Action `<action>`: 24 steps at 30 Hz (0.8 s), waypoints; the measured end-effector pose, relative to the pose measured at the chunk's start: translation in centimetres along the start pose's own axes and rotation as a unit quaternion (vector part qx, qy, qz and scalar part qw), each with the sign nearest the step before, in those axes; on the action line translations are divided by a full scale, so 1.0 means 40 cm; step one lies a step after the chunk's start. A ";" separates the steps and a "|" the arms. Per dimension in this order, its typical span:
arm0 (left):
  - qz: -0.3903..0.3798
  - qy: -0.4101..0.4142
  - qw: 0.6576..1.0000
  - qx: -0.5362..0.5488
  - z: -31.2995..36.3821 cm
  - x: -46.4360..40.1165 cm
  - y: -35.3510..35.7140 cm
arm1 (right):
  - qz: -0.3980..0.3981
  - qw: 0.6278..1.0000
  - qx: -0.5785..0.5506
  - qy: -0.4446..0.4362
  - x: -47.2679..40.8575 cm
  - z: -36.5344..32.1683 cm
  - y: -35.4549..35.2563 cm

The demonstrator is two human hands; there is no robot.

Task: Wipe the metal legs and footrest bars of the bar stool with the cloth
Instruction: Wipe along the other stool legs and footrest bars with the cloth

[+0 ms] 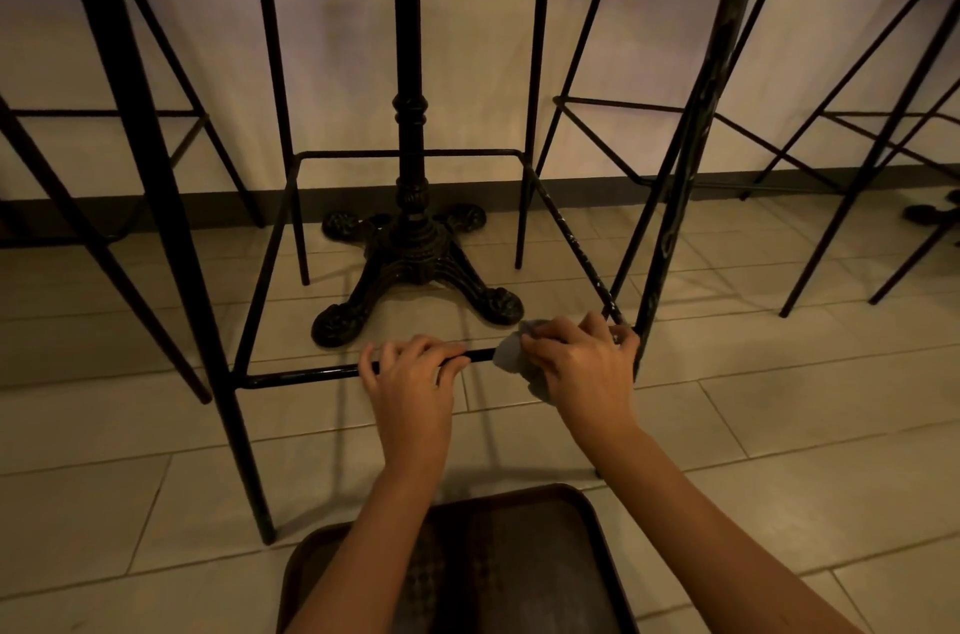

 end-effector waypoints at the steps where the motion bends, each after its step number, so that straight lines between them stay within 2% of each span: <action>1: -0.001 0.000 1.000 -0.001 -0.001 0.000 0.001 | 0.004 1.000 0.006 -0.013 0.001 -0.014 -0.002; 6: -0.003 0.008 1.000 -0.003 0.002 0.002 0.001 | 0.004 1.000 -0.003 -0.022 0.005 -0.002 0.004; 14: 0.001 0.009 1.000 -0.004 -0.002 0.002 0.001 | -0.028 0.998 0.023 0.056 0.001 0.092 -0.009; 19: -0.006 0.008 1.000 -0.027 0.003 -0.002 0.008 | 0.001 1.000 -0.014 0.003 -0.001 0.054 0.001; 24: -0.014 0.011 0.999 -0.041 0.011 -0.004 0.015 | -0.028 1.000 0.004 0.003 0.003 0.065 0.001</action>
Point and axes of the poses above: each hand's wrist, its own x-axis away from the middle knuckle, its own y-axis out of the palm, z = x × y, the point moved 10 cm from there along -x, towards the middle knuckle, and after that the axes turned 9 degrees about y, right-handed, at the moved point
